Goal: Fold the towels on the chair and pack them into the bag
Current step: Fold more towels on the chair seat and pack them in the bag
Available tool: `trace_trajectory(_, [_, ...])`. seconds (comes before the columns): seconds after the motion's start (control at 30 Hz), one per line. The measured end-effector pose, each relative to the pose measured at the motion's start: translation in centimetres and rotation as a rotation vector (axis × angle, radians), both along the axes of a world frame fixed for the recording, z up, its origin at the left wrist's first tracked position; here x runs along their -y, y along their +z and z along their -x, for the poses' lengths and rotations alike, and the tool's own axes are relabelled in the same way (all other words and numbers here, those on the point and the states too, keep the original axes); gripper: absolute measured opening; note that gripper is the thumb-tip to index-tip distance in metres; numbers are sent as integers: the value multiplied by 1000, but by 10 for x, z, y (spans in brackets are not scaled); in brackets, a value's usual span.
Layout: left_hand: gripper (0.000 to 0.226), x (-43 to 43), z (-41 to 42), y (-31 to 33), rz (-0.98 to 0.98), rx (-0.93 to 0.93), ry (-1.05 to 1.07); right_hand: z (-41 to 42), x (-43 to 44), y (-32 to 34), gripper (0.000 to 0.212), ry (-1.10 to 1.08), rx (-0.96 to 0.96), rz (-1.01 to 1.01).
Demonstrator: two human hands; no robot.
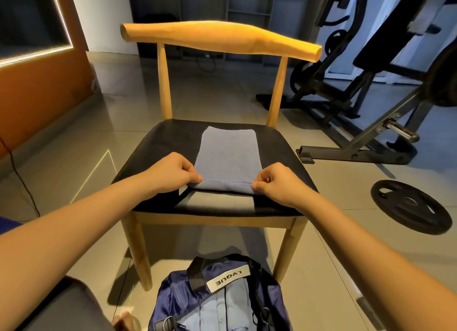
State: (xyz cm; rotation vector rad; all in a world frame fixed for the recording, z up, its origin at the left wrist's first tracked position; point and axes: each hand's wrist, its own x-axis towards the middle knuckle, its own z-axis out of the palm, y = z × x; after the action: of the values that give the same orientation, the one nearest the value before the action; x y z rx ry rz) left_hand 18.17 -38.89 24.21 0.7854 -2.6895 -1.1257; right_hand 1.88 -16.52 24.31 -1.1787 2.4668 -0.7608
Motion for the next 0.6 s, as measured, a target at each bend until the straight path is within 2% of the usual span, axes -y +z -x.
trace_trajectory(0.1, [20, 0, 5, -2, -6, 17, 59, 0, 4, -2, 13, -80, 13, 54])
trace_trajectory(0.17, [13, -2, 7, -3, 54, -23, 59, -3, 5, -8, 10, -116, -94, 104])
trace_trajectory(0.23, [9, -6, 4, -5, 171, -134, 8, -9, 5, -15, 8, -98, -324, 128])
trace_trajectory(0.33, [9, -7, -3, -9, 402, -230, -168, -11, 1, -26, 4, 67, -744, 83])
trace_trajectory(0.4, [14, -3, -6, -10, 485, -233, -267, -10, -3, -34, 7, 144, -881, 16])
trace_trajectory(0.53, [28, 2, -12, -14, 695, -202, -423, -11, -14, -39, 17, 219, -877, 55])
trace_trajectory(0.6, [31, 0, -12, -16, 760, -198, -429, -11, -15, -35, 15, 203, -839, 68])
